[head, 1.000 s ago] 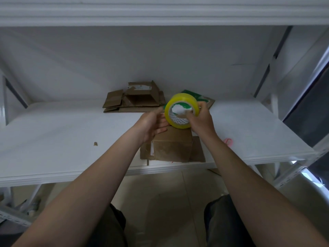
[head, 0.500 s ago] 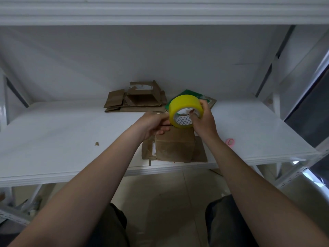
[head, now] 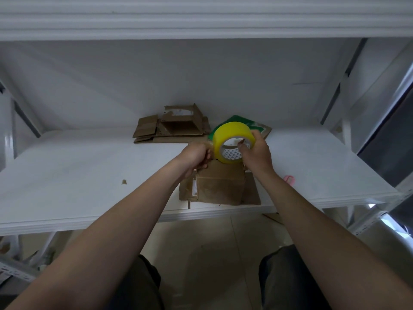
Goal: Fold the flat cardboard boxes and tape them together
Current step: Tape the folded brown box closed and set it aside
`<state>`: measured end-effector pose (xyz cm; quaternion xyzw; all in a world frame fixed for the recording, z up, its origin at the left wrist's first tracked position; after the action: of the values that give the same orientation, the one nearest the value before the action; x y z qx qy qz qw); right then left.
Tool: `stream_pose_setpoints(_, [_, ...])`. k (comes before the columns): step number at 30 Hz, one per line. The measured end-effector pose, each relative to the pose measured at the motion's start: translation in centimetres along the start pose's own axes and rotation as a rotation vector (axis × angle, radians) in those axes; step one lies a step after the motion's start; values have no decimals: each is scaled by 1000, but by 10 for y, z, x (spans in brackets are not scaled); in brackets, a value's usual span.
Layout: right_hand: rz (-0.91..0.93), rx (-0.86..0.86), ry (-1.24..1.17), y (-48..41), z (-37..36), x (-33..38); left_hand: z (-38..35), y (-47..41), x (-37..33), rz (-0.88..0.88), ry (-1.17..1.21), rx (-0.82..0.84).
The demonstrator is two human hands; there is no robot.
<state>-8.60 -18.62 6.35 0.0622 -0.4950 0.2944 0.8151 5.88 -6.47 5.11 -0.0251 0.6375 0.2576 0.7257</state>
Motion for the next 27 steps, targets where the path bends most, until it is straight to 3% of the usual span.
stream_pose_setpoints(3, [90, 3, 144, 4, 7, 18, 26, 4, -2, -48, 134, -167])
stream_pose_setpoints(8, [191, 28, 422, 10, 7, 48, 53, 10, 9, -83, 94, -232])
stream_pose_setpoints(14, [-76, -13, 115, 23, -11, 17, 52, 7, 40, -29, 217, -275])
stream_pose_setpoints(16, [-52, 4, 147, 26, -15, 18, 50, 4, 46, 0, 308, -243])
stream_pose_setpoints(22, [49, 66, 400, 11, -7, 43, 50, 1, 58, -18, 216, -283])
stream_pose_setpoints(27, [71, 99, 459, 10, -7, 50, 53, -1, 71, -58, 162, -323])
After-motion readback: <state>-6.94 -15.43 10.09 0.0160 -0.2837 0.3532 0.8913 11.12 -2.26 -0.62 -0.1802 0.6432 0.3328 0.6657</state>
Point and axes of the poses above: each hand's wrist, its own y-axis away from the middle knuckle, its own z-axis out of the back of the hand, x = y × z, the point moved 8 cm from there along -y, towards the middle knuckle, and after that the axes turned 8 degrees about x, right-handed, at the moved point
